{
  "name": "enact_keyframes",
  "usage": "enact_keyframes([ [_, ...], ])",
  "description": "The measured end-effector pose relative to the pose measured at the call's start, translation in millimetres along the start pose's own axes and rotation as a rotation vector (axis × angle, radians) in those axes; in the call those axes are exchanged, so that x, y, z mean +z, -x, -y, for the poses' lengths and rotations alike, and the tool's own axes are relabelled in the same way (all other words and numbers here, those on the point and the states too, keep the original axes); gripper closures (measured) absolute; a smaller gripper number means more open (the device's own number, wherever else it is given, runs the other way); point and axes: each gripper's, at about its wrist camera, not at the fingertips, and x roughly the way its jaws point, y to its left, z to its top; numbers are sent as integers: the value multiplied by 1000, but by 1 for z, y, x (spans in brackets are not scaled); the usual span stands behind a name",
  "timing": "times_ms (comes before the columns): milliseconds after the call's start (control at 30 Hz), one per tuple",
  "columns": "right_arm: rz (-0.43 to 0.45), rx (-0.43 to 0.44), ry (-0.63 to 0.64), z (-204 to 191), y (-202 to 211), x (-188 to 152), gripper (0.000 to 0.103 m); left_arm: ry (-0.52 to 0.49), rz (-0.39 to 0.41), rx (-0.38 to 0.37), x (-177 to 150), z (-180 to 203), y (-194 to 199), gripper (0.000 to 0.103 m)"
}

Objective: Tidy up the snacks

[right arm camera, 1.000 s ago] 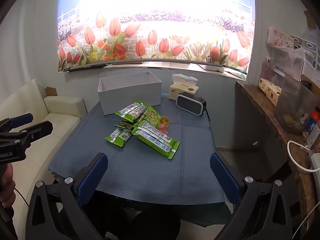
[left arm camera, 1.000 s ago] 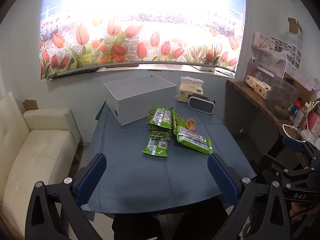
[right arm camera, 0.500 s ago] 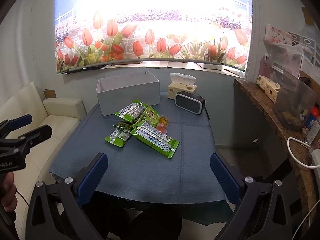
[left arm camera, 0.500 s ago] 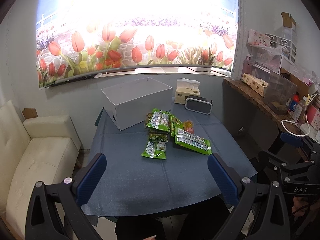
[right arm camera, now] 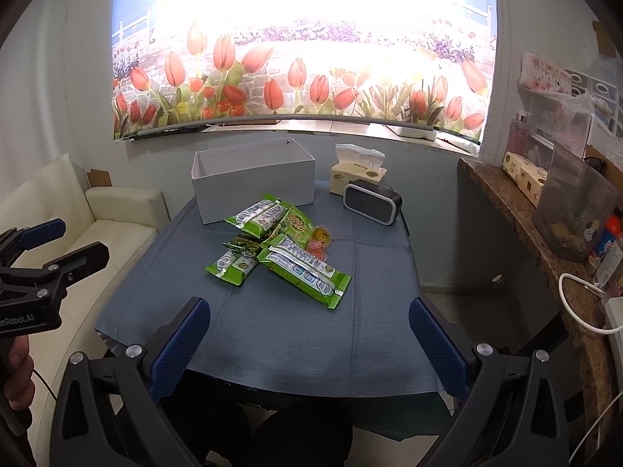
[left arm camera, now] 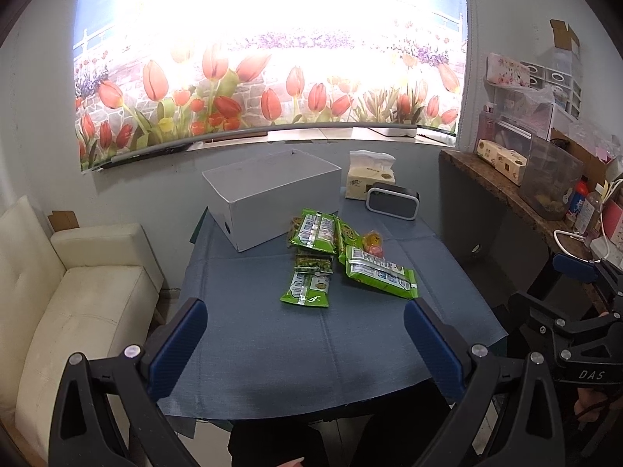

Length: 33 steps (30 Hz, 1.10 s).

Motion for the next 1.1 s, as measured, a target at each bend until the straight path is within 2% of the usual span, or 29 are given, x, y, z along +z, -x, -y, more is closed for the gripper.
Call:
enact_keyframes([
  [1100,-10,3,-9,-1,0,1,0,20,-21,-18,0,-1,-2,0],
])
